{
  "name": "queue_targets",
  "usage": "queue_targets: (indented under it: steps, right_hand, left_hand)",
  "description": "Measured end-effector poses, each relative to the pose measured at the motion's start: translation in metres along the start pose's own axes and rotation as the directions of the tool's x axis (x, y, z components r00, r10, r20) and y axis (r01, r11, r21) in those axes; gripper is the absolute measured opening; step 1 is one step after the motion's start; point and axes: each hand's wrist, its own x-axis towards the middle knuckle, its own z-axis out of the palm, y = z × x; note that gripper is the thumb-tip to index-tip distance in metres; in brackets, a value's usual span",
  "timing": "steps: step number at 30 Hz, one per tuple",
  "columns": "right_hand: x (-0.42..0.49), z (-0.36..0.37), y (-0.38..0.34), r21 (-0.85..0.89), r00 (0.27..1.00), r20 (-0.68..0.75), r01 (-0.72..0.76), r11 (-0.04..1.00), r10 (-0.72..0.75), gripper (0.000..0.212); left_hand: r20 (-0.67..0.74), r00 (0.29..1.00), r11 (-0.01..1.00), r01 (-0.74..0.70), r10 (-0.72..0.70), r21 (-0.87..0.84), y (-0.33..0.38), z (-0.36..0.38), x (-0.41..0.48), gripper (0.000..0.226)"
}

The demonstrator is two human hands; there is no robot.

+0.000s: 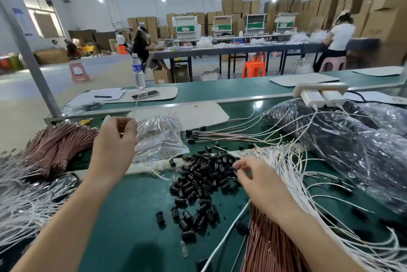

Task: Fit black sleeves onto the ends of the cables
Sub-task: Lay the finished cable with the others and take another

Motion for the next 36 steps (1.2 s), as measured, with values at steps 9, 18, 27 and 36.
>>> queue_targets:
  steps: [9,18,27,36]
  right_hand:
    - [-0.007,0.023,0.0,-0.499,0.995,0.081,0.094,0.862,-0.062,0.026]
    - [-0.014,0.02,-0.01,0.549,0.982,-0.111,-0.067,0.833,0.152,0.018]
    - [-0.014,0.015,-0.017,0.959,0.952,0.264,-0.243,-0.146,0.153,0.028]
    - [-0.016,0.023,-0.013,0.878,0.908,0.389,-0.315,-0.361,0.154,0.027]
  left_hand:
    - [0.236,0.867,0.485,0.45,-0.439,-0.75,-0.056,0.041,-0.067,0.022]
    - [0.079,0.929,0.663,0.317,-0.363,-0.678,-0.055,0.042,-0.08,0.016]
    - [0.084,0.852,0.841,-0.523,0.516,0.137,-0.04,0.004,-0.048,0.007]
    - [0.35,0.815,0.563,-0.575,0.462,0.594,-0.12,-0.014,-0.059,0.009]
